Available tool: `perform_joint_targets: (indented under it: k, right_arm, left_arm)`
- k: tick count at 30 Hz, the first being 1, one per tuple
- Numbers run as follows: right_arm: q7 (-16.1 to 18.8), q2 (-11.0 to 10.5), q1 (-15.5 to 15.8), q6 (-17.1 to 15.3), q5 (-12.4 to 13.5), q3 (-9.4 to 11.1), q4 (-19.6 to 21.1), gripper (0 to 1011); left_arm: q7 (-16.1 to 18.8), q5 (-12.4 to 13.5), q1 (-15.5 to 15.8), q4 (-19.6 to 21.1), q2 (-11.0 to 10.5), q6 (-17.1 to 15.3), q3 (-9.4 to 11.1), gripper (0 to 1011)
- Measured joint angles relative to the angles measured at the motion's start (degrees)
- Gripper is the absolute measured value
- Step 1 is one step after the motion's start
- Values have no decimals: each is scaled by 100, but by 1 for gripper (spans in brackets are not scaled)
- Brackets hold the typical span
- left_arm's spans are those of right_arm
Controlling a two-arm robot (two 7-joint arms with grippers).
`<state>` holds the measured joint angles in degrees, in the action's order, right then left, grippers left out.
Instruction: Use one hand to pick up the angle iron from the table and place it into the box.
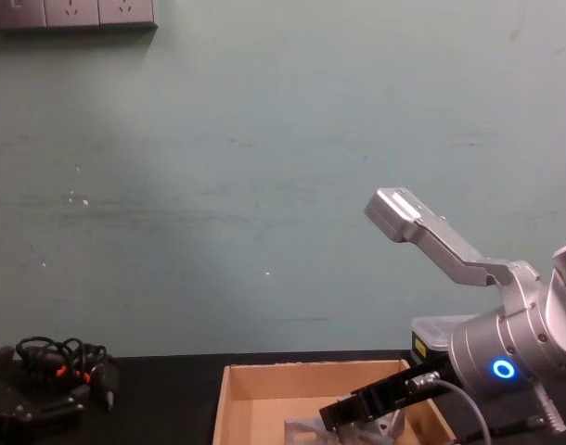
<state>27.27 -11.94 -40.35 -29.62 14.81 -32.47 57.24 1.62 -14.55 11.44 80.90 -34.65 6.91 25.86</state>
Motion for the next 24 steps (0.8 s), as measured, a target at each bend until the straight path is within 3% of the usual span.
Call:
perform_joint_targets:
  k: [24]
  right_arm:
    - [-9,-13,13,-18,9,3,26,457]
  left_arm:
    - [0,0,0,0,0,0,0,1011]
